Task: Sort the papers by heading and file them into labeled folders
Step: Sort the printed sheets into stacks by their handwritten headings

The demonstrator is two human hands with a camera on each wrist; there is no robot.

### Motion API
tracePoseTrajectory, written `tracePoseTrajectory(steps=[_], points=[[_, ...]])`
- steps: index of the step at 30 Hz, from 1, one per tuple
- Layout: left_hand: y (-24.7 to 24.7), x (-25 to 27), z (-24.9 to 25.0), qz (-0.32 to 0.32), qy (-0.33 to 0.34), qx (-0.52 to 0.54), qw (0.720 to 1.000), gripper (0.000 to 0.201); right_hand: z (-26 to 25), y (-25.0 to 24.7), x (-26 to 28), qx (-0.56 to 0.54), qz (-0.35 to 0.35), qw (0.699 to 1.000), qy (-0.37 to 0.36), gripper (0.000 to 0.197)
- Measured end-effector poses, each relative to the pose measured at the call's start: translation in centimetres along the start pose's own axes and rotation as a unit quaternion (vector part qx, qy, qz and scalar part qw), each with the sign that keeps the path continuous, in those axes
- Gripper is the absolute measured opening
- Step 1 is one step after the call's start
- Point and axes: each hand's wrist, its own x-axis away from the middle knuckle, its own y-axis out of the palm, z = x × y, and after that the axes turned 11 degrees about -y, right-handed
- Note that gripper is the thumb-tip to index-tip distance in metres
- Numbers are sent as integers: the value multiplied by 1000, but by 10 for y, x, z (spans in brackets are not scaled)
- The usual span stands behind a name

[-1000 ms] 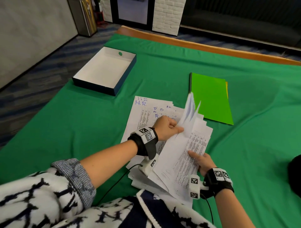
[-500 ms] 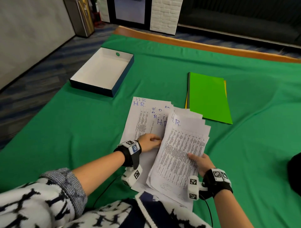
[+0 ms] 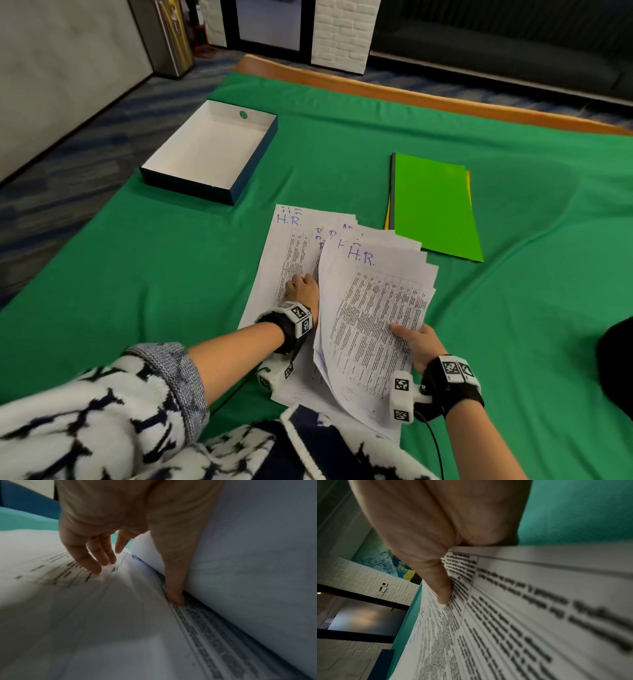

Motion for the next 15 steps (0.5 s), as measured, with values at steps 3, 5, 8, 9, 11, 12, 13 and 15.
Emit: tracePoseTrajectory(steps=[3,5,8,9,11,12,13,15], points=[[-6,1,7,-41,-38,3,998,33,1,-1,-2,5,4,1000,4,33],[-10,4,8,-68,-57,43,995,32,0,-1,-2,4,1,1000,3,32],[-6,10,12,-47,-33,94,994,31,-1,-1,-1,-2,-4,1000,1,28],[-3,12,11,-30,-30,118,992,33,0,-1,-1,-1,-4,1000,0,29],[-1,16,10,-36,-20,150,988,35,1,-2,-3,7,-2,1000,-1,32],[0,17,9,-50,-7,148,988,37,2,-2,-3,10,-3,1000,-1,33],[0,20,9,-72,8,153,986,39,2,-2,-4,12,-3,1000,0,32],[1,19,4,-80,56,92,991,47,1,-2,-3,14,-7,1000,1,29]])
